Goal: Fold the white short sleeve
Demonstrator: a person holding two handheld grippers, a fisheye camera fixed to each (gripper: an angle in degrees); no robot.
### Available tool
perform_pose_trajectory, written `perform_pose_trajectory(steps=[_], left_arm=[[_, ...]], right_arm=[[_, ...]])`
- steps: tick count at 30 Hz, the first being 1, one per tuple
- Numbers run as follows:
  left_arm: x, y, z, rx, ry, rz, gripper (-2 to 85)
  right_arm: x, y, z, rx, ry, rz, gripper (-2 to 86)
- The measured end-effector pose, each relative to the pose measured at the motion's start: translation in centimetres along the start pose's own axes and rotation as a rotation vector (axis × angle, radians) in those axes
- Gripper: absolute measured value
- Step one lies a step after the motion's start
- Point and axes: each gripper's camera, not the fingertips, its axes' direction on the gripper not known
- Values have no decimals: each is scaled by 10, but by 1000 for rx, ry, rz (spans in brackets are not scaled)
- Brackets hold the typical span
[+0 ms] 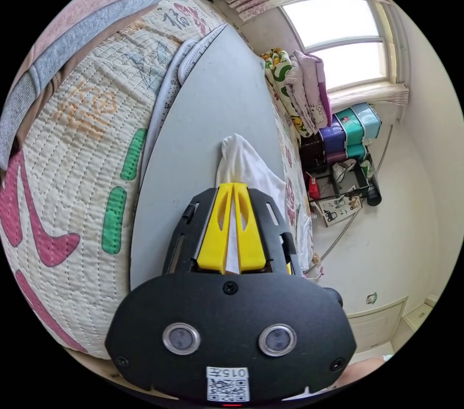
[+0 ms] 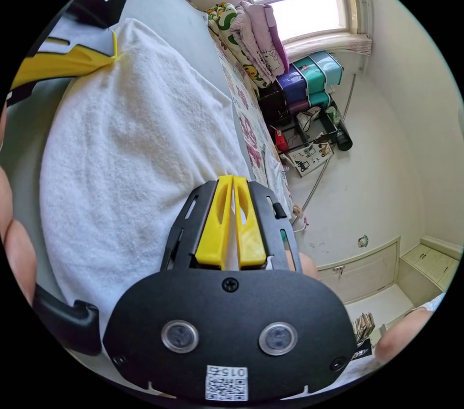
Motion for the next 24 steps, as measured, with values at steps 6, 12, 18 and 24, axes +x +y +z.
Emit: perform_pose_trajectory(steps=[6,12,18,24], left_arm=[[2,1,2,-3,-5,10,-8],[1,0,4,-13,0,13,-8],[-2,0,5,-10,16,1,-8],[-1,0,7,-8,9,14,-8]], right_arm=[[5,3,-2,3,1,-1,-5],[6,5,-3,6,11,0,-5],[5,6,-2,6,17,1,-7],[2,7,0,8,32,6,-9]])
